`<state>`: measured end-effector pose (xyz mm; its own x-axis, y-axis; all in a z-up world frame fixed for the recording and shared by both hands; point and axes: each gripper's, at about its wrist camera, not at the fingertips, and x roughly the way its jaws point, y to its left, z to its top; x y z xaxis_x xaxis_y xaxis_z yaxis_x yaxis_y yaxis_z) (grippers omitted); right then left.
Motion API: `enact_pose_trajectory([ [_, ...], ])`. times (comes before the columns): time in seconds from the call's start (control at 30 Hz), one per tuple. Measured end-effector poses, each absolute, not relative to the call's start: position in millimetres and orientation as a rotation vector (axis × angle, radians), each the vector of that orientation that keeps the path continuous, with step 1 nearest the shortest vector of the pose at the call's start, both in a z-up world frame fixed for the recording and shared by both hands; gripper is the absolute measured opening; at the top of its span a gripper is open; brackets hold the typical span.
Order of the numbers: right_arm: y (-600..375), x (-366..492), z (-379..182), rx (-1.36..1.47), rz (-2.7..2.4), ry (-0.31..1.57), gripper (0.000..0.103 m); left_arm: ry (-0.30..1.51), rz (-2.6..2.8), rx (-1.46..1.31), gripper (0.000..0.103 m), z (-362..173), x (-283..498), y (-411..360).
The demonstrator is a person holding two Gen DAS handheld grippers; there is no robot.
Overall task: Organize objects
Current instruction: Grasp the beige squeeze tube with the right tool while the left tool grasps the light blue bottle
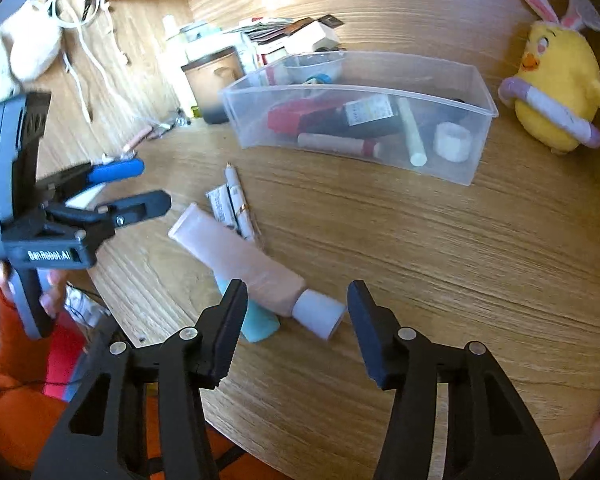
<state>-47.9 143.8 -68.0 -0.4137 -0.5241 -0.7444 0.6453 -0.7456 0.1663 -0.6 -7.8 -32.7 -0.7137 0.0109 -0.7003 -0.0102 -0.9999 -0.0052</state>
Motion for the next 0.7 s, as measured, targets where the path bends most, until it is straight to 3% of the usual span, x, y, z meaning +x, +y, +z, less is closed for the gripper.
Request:
enact_pose_trajectory([
  [0.13,139.8,-50.9,-74.5,1.084,-2.182,0.192,0.044,0.011,2.864,-1.193,0.092,-33.4,2.6,-2.0],
  [0.2,140.7,-54.9,-74.0,1.088,-2.19,0.177,0.028,0.016,2.845,-1.187,0.092,-32.7,4.6,1.2],
  [0.27,141.3,-58.1,-75.2,1.099,-2.193,0.179,0.021,0.012,2.811,-1.193,0.092,-34.0,5.0,5.8],
  [0.7,162.3,-62.0,-74.8,1.098,-2.302,0.194,0.021,0.06,2.57,-1.292,0.092,-64.7,-13.7,63.8],
])
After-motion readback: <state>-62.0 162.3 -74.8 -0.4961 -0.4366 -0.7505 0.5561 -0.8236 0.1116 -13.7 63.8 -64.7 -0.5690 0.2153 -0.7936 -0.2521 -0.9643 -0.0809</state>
